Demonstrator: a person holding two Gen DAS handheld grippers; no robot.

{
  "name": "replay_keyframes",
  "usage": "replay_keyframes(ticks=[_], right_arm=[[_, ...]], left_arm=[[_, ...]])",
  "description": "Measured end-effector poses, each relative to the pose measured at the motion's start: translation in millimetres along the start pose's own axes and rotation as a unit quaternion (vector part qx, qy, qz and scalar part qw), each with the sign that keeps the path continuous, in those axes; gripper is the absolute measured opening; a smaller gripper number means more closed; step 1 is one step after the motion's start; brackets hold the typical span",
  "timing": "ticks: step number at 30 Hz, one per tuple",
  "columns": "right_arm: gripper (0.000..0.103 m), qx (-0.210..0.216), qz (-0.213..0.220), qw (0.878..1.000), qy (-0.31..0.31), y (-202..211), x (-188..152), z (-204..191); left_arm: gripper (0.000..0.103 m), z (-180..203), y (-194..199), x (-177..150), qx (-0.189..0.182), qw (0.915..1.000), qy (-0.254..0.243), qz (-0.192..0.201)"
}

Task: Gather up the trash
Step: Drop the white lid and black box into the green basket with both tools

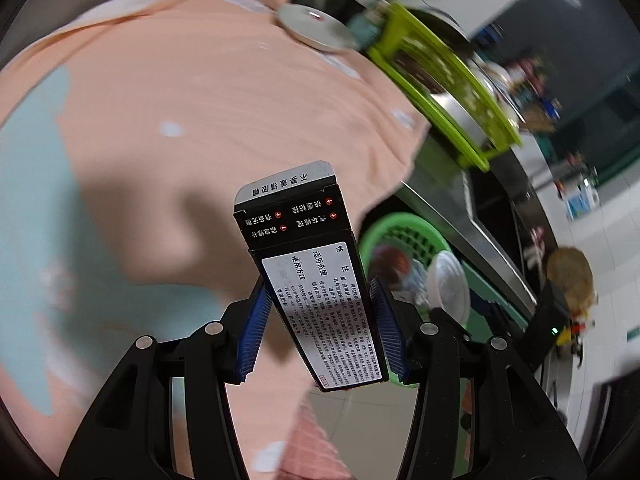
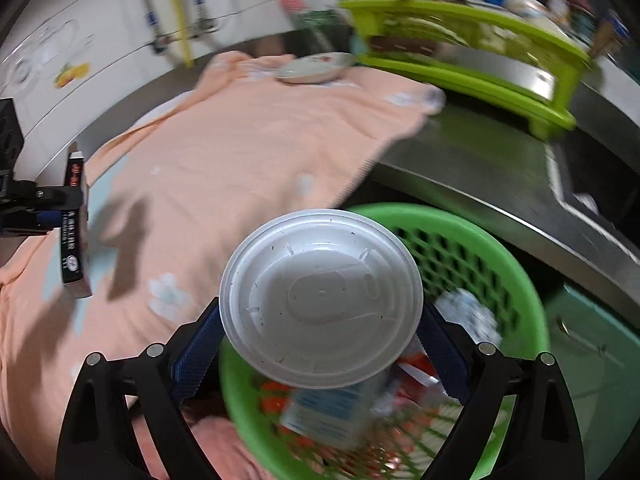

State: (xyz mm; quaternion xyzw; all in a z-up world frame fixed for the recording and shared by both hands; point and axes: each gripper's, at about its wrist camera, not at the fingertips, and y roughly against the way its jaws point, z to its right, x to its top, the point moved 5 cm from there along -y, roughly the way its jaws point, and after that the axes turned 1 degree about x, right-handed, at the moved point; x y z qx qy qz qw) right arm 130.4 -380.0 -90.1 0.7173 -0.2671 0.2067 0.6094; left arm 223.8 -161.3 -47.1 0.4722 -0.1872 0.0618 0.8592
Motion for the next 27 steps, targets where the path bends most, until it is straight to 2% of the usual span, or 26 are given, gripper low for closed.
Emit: replay_keyframes(ticks=[4, 11, 27], right_arm=[[0.09, -0.007, 0.001, 0.999, -0.032, 4.2, -12.6, 30.0], [0.092, 0.001, 0.011, 0.997, -0.073, 13.4, -20.4, 58.0], [0.092, 0.0, 0.057, 0.992, -0.116, 71.0, -46.2, 100.6]], left_arm=[[0.051, 35.8, -23.2, -9.2, -0.014, 0.9995, -0.021, -0.02], [0.051, 82.1, -56.9, -21.9, -0.026, 0.9974, -0.048, -0.047], [0.051, 153.2, -146.0, -47.7, -0.035, 0.9894, -0.076, -0.119]])
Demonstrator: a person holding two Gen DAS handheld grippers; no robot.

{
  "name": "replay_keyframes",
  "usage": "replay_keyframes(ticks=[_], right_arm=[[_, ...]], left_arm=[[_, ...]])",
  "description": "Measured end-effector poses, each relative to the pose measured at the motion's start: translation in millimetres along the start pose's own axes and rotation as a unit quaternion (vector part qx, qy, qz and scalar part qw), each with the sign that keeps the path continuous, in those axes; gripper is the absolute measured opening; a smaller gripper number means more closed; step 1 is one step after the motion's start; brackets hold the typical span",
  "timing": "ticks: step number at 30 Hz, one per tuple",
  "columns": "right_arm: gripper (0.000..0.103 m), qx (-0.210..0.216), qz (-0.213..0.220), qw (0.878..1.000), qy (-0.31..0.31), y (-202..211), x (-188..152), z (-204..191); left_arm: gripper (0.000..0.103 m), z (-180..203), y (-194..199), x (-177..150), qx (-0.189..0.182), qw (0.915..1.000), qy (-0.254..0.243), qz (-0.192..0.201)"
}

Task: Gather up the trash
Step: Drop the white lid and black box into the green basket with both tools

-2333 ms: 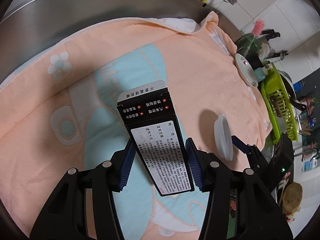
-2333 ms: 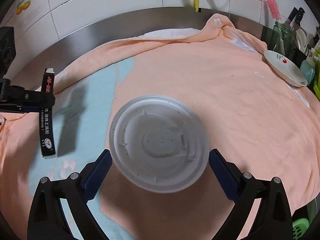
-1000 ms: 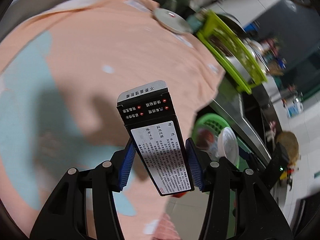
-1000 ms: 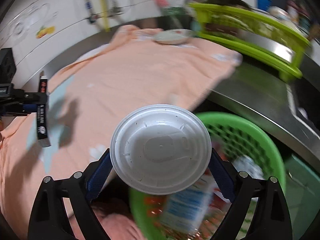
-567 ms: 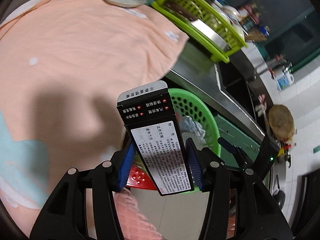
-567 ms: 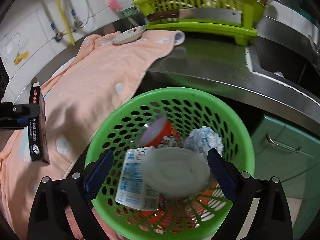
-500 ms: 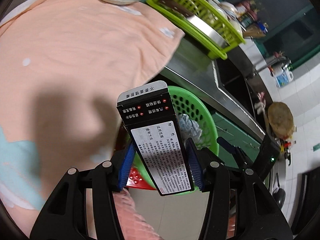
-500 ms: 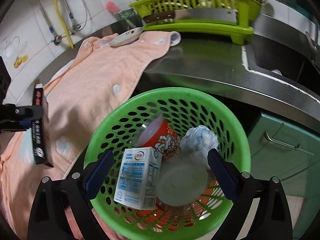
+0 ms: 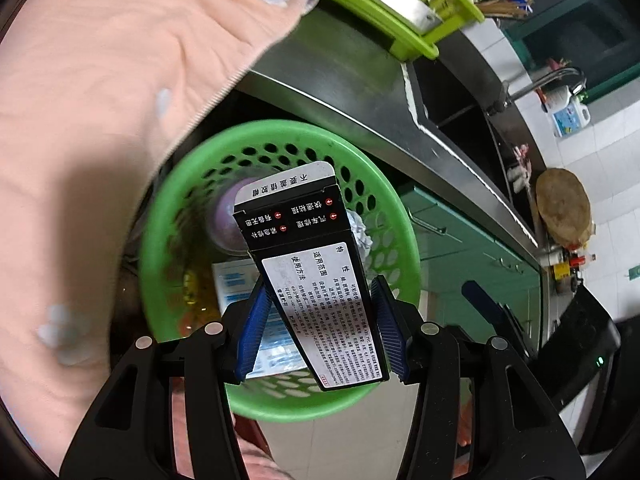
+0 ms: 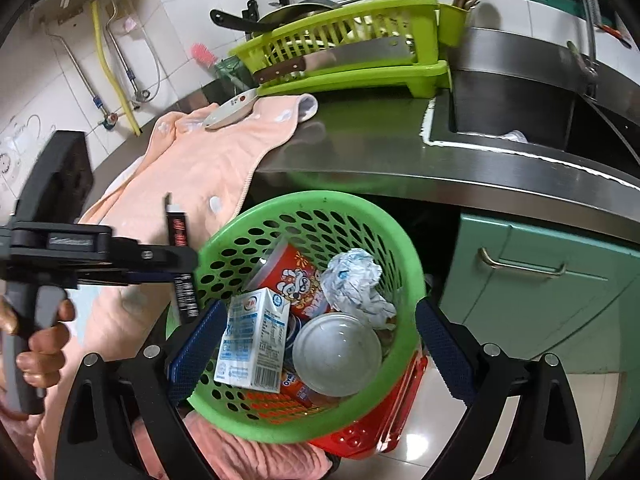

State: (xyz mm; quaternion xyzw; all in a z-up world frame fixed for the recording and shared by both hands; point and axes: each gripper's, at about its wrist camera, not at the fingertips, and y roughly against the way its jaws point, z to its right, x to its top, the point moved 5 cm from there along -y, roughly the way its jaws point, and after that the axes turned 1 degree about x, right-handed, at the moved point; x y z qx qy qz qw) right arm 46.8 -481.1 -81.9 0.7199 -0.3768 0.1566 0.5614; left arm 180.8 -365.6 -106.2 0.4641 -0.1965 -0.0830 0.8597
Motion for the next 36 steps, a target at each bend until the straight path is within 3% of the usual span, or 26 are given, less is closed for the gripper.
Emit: replay_keyframes(ticks=[7, 12, 24, 36], right_arm=[[0.092, 0.006, 0.006, 1.0, -0.002, 8.2, -10.2, -1.1], [0.092, 0.003, 0.003, 1.0, 0.018, 9.4, -18.8, -11.6], [0.092, 0.004, 0.008, 0.998, 0.063, 21.0, -33.0, -67.7], [0.092, 0.014, 0.015, 0.994, 0.107, 21.9, -40.0, -133.1]], left_arm=[[0.068, 13.9, -22.9, -6.5, -0.012, 0.9997, -0.011, -0.017], [0.069, 12.9, -15.7, -12.7, -0.002, 0.9995, -0.03, -0.008], [0.073, -17.5, 55.7, -30.2, 0.036, 0.9951, -0.06, 0.07], [0.078, -58.6, 124.8, -60.2, 0.097, 0.9818, -0.066, 0.149]])
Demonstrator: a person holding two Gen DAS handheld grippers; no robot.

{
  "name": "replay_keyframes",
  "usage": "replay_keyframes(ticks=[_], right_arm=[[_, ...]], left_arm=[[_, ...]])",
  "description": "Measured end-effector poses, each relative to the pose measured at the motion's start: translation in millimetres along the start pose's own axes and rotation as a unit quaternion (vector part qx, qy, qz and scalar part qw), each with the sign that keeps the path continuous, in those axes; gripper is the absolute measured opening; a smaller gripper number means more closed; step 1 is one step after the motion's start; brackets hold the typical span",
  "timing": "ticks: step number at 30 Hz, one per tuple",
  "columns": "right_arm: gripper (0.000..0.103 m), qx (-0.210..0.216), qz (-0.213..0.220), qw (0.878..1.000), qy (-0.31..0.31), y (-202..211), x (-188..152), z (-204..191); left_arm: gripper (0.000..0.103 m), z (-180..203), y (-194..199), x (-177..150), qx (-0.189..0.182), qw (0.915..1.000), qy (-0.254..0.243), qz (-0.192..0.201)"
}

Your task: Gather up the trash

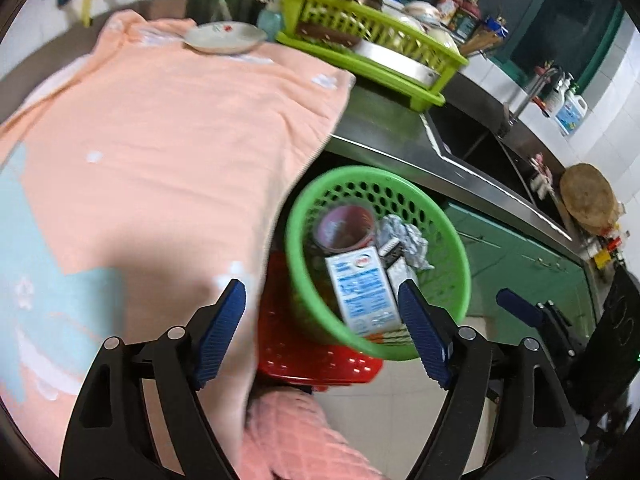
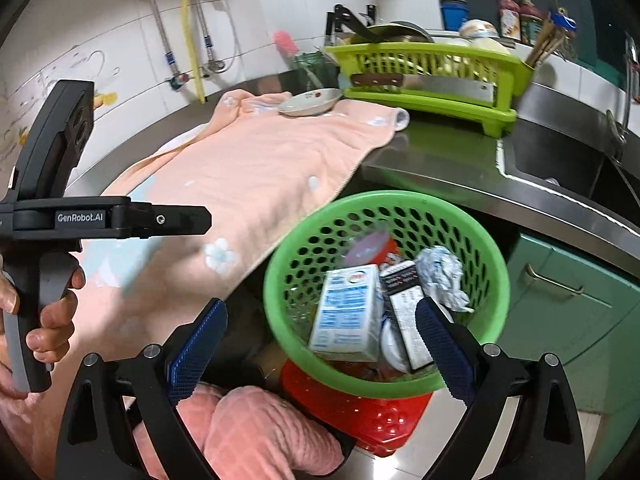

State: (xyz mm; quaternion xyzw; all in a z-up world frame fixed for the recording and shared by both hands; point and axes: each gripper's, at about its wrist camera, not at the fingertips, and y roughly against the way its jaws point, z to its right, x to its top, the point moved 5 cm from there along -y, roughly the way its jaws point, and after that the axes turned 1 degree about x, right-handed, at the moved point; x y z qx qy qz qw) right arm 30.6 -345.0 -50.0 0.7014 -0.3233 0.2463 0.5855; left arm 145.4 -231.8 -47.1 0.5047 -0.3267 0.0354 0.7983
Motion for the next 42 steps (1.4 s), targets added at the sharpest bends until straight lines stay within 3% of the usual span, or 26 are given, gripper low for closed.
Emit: replay_keyframes(ticks=[10, 22, 42], right_arm=[[0.092, 0.016, 0.0, 1.0, -0.002, -2.0, 7.6, -31.2], [0.092, 0.024, 0.006, 1.0, -0.008, 0.4, 8.3, -55.7], [0.092, 0.012, 0.002, 1.0, 0.006, -3.9, 5.2, -74.8]], left_arm=[[0.085, -39.8, 44.6, -12.8, 0.068, 0.9958, 0.003, 0.062], [0.097, -71.8, 95.3, -36.3, 0.149, 0.9817, -0.007, 0.118], [0.098, -98.2, 131.2, -73.0, 0.187, 0.9727, -0.002, 0.138]])
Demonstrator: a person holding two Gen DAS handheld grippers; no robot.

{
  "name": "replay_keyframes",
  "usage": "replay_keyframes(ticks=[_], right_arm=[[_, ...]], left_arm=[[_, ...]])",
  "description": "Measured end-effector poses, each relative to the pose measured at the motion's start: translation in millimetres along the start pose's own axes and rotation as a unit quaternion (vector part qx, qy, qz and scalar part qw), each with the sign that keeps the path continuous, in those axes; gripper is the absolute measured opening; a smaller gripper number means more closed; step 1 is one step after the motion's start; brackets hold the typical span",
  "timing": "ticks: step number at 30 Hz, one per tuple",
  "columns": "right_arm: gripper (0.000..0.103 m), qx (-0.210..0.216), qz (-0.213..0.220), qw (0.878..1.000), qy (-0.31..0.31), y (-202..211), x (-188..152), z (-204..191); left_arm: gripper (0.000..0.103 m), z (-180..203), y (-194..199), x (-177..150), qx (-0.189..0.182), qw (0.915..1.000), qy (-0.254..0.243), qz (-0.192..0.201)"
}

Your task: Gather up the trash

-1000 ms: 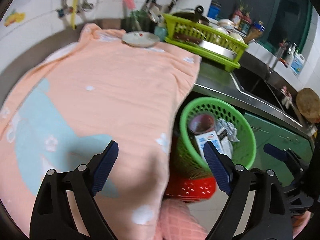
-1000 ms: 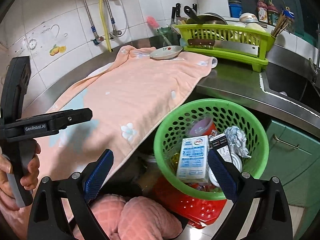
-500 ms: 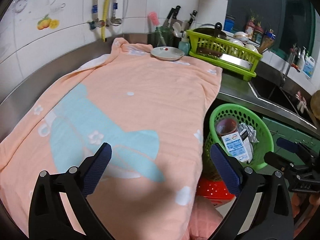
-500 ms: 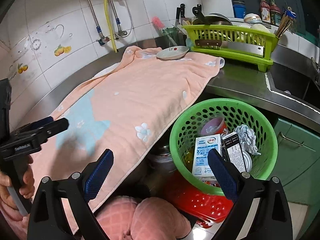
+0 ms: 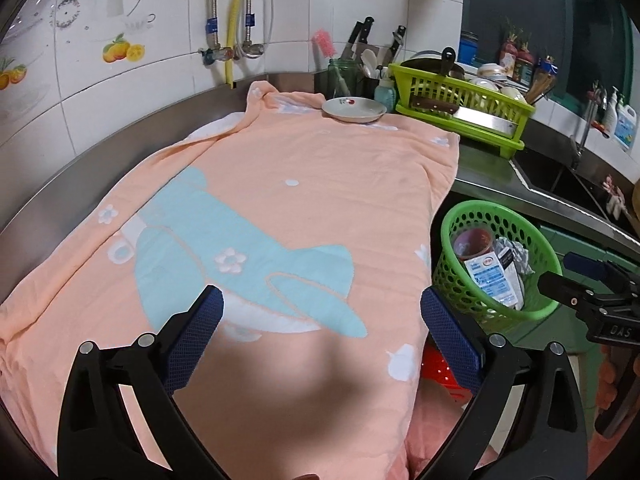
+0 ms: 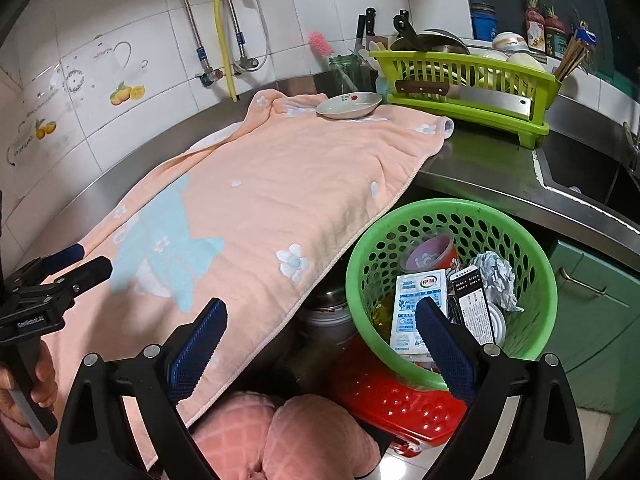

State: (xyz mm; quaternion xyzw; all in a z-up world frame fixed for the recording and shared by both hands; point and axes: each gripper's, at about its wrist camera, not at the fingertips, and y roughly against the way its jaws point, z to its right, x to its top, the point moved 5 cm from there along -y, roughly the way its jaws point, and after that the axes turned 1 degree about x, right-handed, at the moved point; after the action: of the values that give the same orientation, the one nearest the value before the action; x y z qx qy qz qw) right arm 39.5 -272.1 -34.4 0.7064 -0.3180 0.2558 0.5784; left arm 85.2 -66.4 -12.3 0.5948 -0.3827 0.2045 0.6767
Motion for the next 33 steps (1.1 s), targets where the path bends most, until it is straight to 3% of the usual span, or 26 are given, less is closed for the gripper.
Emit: replay_keyframes(ticks=[33], right_arm=[[0.092, -0.009, -0.005, 1.0, -0.002, -4.5, -4.2, 0.0]], left_arm=[[0.098, 0.2, -0.3, -5.5, 0.016, 0.9998, -0.01, -0.005]])
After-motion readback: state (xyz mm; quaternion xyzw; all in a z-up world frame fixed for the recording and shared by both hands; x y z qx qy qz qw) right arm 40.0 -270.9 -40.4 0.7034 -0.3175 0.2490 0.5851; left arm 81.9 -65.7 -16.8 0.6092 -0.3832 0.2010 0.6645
